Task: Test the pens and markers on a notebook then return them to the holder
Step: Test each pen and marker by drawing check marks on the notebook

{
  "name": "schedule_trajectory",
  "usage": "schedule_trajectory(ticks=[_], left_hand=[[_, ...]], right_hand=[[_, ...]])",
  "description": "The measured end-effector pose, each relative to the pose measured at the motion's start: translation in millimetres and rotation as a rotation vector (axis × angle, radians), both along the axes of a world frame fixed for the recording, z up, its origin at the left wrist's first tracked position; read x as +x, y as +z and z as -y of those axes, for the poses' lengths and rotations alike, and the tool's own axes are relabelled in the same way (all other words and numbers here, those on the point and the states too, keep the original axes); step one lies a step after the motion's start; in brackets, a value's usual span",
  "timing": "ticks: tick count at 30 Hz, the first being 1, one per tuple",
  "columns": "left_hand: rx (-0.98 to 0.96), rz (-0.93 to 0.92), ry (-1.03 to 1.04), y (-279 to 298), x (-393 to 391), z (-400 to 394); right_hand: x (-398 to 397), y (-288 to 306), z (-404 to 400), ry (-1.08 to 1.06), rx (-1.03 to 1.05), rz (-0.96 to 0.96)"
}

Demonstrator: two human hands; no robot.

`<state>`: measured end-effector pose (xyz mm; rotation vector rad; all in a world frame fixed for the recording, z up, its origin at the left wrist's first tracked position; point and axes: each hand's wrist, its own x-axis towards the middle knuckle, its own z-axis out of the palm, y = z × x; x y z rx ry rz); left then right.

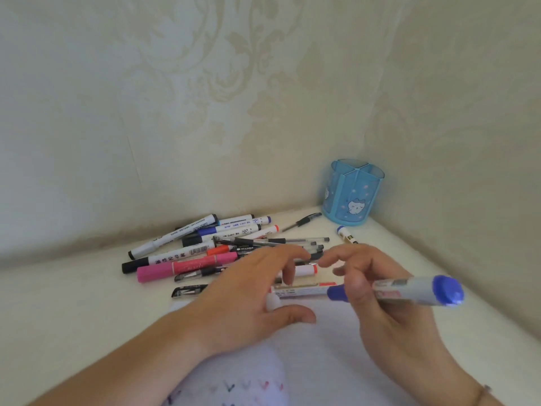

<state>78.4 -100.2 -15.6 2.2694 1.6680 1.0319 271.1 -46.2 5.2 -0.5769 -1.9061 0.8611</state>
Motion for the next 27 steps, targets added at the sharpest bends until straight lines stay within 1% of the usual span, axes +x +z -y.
schedule_trajectory(ticks=[1, 3, 4, 6, 7, 10, 12, 14, 16, 18, 20, 22, 25, 27], left_hand=[[0.027, -0.049, 0.027, 0.4, -5.3, -1.5], [0.088, -0.131, 0.075, 1.5, -16.9, -2.4], [0.106, -0.145, 0.100, 1.8, -23.1, -1.4], [0.124, -0.161, 0.159, 4.9, -38.0, 1.5], [0.127, -0.206, 0.191, 6.5, -47.5, 5.6], [0.129, -0.370, 0.269, 12.9, -86.2, 37.7], [0.072, -0.415, 0.348, 13.5, -120.3, 79.0], [-0.035, -0.408, 0.471, 10.7, -157.3, 133.5], [-0.136, -0.387, 0.600, 5.6, -193.6, 192.3], [-0.170, -0.324, 0.719, 1.5, -221.6, 248.6], [-0.196, -0.264, 0.819, -2.0, -237.2, 306.6], [-0.196, -0.239, 0.892, -5.8, -243.0, 357.4], [-0.208, -0.225, 0.932, -10.0, -238.7, 413.2], [-0.244, -0.217, 0.928, -10.4, -233.5, 433.5]], right_hand=[[2.3, 4.0, -1.3, -0.027, -0.034, 0.020], [3.6, 8.6, -1.4, -0.103, -0.113, 0.160], [3.4, 8.5, 0.2, -0.102, -0.176, 0.247], [2.0, 11.0, 4.0, -0.059, -0.303, 0.287], [1.9, 12.6, 6.5, -0.039, -0.318, 0.312], [-3.4, 27.7, 20.9, 0.013, -0.230, 0.307], [-14.7, 44.5, 36.1, 0.040, -0.158, 0.264], [-32.3, 60.1, 51.9, 0.095, -0.104, 0.183], [-52.9, 71.0, 72.7, 0.201, -0.127, 0.069], [-73.3, 80.1, 97.5, 0.318, -0.165, -0.028], [-98.5, 82.6, 124.3, 0.426, -0.176, -0.052], [-124.6, 81.7, 153.7, 0.532, -0.174, -0.017], [-162.4, 65.8, 199.7, 0.653, -0.129, 0.152], [-181.8, 47.9, 226.2, 0.681, -0.068, 0.275]])
